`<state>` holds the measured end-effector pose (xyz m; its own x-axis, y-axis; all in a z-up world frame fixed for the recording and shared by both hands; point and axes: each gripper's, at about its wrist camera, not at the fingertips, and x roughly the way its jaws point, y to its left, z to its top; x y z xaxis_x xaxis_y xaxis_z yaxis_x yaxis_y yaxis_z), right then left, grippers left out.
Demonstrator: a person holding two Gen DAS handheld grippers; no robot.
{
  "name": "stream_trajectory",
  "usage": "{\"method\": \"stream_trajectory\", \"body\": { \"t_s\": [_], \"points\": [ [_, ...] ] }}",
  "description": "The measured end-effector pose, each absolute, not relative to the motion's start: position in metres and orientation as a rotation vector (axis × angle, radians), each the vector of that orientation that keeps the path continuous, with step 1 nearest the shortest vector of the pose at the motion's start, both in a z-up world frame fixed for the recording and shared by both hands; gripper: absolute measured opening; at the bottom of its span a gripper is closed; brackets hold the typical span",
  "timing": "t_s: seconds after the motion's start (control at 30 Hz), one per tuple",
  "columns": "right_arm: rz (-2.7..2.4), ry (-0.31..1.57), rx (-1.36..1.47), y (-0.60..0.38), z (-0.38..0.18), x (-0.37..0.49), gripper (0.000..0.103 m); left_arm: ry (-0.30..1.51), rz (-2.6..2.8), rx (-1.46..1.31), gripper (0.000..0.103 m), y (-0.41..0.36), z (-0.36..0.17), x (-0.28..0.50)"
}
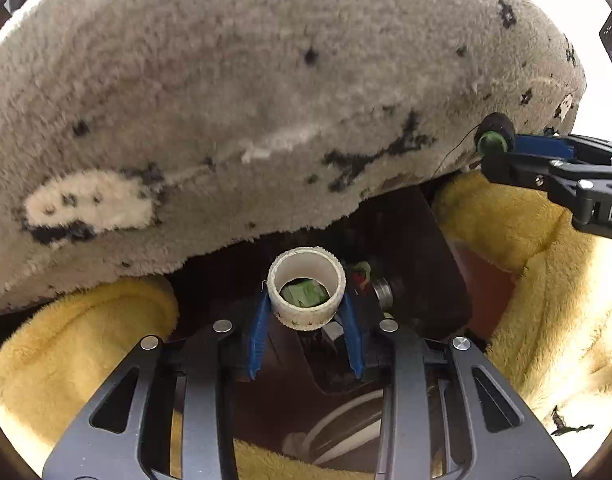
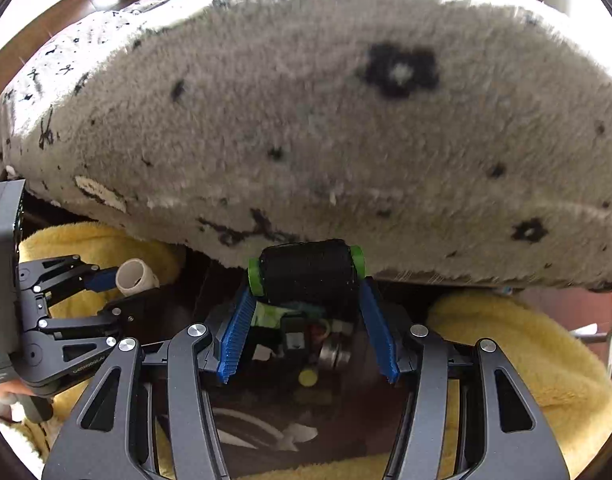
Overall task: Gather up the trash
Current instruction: 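Carry the tape roll and spool down to the bin and open both tools, then raise both tools back over the bed toward the remaining items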
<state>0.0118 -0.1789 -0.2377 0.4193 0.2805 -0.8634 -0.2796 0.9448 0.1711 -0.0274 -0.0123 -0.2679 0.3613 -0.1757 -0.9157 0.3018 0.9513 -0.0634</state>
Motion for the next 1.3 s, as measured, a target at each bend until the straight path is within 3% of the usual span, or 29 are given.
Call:
{"method": "stream_trajectory", "body": {
  "t_s": [0.43,0.53,0.6,0.73,0.97,1.3],
  "points": [
    [0.418,1.17,0.054,-0.165,-0.266,0.019,0.056,1.233,-0.369,0.046,0.035,-0.009,-0.293,-0.024],
    [0.422,1.169,0.06,-0.165,-0.268,0.02,0.056,1.231,-0.37,0.042,0.042,-0.008,-0.294,-0.025],
    [0.415,1.164,0.063,-0.165,-0.269,0.021,0.066,1.226,-0.366,0.039,0.052,-0.011,-0.294,-0.026],
    [0.386,1.149,0.062,-0.169,-0.264,0.023,0.074,1.216,-0.35,0.026,0.068,-0.009,-0.285,-0.027],
    [0.284,1.072,0.029,-0.185,-0.243,0.02,0.097,1.16,-0.316,0.025,0.094,0.007,-0.258,-0.019],
    [0.232,0.895,-0.057,-0.191,-0.184,0.013,0.099,1.021,-0.319,0.006,0.095,0.016,-0.197,-0.025]
  ]
}}
